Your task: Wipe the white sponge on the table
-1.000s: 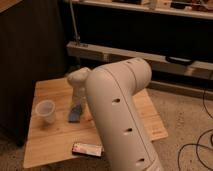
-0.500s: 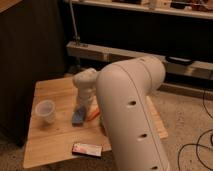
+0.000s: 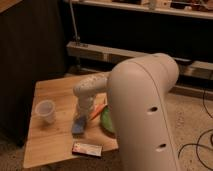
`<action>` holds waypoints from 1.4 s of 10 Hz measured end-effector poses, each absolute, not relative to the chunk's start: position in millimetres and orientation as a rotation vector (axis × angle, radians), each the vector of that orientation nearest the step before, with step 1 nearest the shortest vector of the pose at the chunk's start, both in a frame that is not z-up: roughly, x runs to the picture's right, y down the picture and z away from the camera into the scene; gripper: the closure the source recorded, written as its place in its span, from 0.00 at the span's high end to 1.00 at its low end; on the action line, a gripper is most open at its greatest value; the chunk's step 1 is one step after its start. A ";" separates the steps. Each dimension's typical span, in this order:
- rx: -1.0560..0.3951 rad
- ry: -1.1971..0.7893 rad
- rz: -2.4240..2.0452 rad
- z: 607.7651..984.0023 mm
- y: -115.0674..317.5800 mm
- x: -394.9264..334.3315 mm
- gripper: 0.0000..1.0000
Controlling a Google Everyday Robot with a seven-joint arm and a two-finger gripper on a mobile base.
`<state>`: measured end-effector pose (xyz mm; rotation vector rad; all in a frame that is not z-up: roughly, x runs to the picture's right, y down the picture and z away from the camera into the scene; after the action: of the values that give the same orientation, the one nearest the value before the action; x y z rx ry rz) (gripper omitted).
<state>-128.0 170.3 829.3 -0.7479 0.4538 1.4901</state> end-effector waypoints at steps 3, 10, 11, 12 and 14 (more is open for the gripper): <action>-0.765 0.440 1.468 821.0 178.4 -129.6 0.03; -0.818 0.381 1.350 793.3 211.6 -189.9 0.03; -0.824 0.375 1.344 794.9 210.2 -197.1 0.03; -0.831 0.372 1.341 797.9 207.7 -205.8 0.03; -0.837 0.373 1.341 805.3 202.4 -217.2 0.03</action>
<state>-217.2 202.4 805.3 -0.8368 0.3734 1.3408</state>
